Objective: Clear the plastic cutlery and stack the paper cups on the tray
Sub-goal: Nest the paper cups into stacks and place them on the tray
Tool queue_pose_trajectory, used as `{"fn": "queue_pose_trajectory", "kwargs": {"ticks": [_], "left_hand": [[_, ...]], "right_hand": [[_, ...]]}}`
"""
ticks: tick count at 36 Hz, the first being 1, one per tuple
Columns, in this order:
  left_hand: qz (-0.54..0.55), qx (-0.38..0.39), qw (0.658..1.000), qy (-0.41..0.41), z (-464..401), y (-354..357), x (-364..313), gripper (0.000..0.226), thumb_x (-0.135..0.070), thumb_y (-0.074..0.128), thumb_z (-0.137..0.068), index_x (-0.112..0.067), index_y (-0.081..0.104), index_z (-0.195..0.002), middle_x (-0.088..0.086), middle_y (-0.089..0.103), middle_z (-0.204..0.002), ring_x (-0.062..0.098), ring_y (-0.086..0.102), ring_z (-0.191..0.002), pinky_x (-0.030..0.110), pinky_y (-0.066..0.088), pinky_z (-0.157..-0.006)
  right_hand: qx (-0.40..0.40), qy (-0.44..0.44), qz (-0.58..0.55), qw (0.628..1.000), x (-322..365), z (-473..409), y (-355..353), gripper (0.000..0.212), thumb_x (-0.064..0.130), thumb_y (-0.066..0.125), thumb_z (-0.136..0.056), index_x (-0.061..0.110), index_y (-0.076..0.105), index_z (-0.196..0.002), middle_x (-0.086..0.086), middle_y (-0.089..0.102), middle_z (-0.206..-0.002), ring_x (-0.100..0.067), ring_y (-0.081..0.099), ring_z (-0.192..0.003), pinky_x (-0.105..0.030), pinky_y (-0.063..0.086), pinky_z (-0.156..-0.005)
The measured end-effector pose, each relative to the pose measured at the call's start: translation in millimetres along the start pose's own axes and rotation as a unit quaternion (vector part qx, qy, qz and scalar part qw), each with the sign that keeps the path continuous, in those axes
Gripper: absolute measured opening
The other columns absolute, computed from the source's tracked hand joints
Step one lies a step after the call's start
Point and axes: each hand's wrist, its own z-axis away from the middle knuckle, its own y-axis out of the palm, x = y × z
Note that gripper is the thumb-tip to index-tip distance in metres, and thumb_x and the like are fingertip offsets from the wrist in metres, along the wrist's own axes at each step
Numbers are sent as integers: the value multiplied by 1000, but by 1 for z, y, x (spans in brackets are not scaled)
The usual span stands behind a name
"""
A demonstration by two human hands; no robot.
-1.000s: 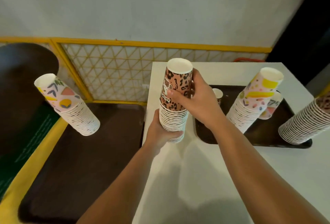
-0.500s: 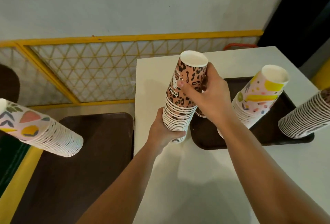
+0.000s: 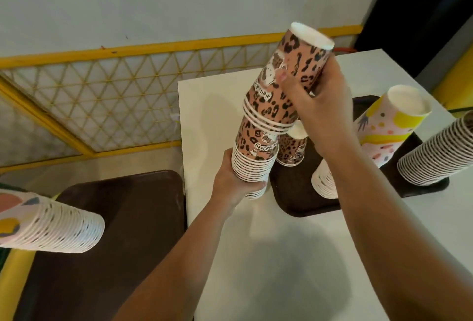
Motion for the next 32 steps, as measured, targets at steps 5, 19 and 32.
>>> {"fn": "queue_pose_trajectory", "kwargs": {"ticks": [5, 19, 32], "left_hand": [[15, -11, 1000, 7, -4, -2, 6, 89, -6, 90, -52, -30, 42, -123, -12, 60, -111, 13, 57, -105, 29, 50, -83], [49, -10, 999, 20, -7, -6, 6, 91, -11, 89, -50, -28, 41, -126, -12, 60, -113, 10, 57, -106, 24, 50, -78], [31, -7, 999, 25, -1, -4, 2, 90, -10, 89, -56, -28, 39, -129, -14, 57, -115, 9, 55, -108, 19, 48, -78]], "right_hand": [[-121, -24, -68, 990, 1, -17, -9, 64, 47, 63, -76, 3, 46, -119, -4, 62, -116, -13, 60, -108, -35, 52, -92], [-114, 92, 72, 987, -90, 0, 17, 65, 23, 69, -82, 11, 35, -137, -3, 47, -134, -13, 44, -125, -14, 34, -98], [-60, 176, 135, 973, -114, 19, 22, 80, 25, 71, -81, 17, 23, -144, -2, 31, -148, -17, 31, -136, -20, 24, -103]]}}
